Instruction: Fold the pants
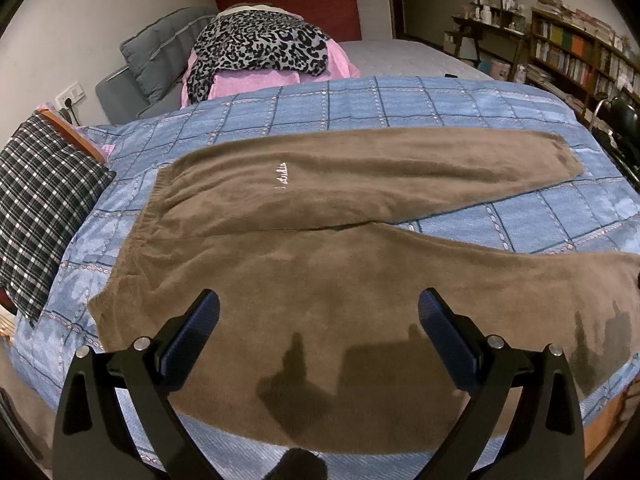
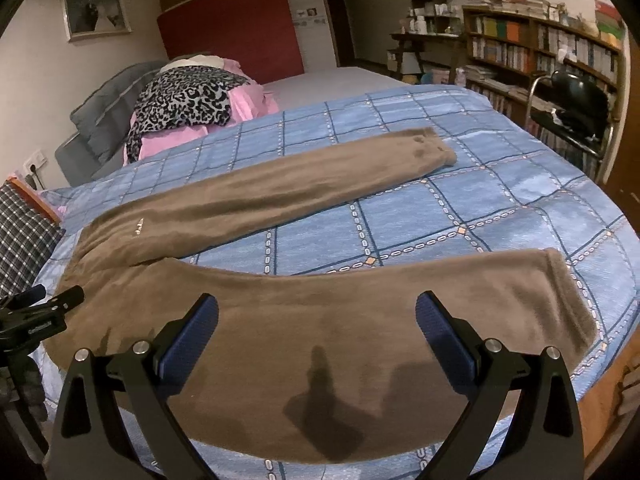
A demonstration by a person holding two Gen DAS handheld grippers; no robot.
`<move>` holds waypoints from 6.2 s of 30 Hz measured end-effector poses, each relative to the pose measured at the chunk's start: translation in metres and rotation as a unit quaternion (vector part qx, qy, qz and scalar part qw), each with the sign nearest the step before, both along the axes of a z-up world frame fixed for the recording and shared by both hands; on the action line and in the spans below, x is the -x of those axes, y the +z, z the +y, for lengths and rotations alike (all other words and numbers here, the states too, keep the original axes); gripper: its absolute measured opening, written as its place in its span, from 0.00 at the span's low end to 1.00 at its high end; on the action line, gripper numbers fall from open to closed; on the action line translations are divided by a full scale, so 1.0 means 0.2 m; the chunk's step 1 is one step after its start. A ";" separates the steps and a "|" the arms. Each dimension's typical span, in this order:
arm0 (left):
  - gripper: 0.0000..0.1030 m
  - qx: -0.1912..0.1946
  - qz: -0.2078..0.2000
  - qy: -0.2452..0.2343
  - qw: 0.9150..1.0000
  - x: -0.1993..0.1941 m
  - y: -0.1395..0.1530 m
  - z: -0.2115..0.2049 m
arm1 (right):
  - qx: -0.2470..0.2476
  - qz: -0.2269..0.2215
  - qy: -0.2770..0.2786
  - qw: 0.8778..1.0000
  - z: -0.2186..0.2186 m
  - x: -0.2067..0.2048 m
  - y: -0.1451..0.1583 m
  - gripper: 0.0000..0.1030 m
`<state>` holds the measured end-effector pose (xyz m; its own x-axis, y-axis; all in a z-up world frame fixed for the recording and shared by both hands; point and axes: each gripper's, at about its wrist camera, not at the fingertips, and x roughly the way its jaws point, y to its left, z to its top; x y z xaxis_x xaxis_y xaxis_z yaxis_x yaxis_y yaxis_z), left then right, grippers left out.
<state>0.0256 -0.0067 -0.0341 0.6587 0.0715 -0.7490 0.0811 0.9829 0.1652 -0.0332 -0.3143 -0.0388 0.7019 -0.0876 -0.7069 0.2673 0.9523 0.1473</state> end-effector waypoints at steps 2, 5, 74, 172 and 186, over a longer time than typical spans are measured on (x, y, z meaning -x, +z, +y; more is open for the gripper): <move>0.97 -0.001 -0.007 0.008 1.000 -0.02 0.02 0.02 | 0.003 -0.002 -0.004 1.000 -0.02 -0.01 0.01 0.95; 0.97 -0.001 -0.014 0.020 1.000 -0.06 0.05 0.04 | 0.003 -0.008 -0.009 1.000 -0.04 -0.02 0.03 0.95; 0.44 0.117 0.069 0.228 0.964 -1.84 -0.52 1.53 | 0.046 0.081 -0.011 0.996 -0.22 -0.97 -0.30 0.95; 0.33 0.239 -0.049 0.198 0.949 0.00 -0.18 1.89 | -0.091 -0.054 -0.213 0.971 -1.13 0.61 -0.18 0.25; 0.65 0.159 -0.018 0.253 0.954 0.06 -0.24 1.98 | -0.145 -0.063 -0.234 0.959 -1.17 0.73 -0.25 0.48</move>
<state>0.0136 0.3895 -0.0813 0.6265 0.1594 -0.7629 -0.4169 0.8956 -0.1552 -0.1798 -0.5478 -0.0895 0.7152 -0.2256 -0.6614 0.6177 0.6468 0.4474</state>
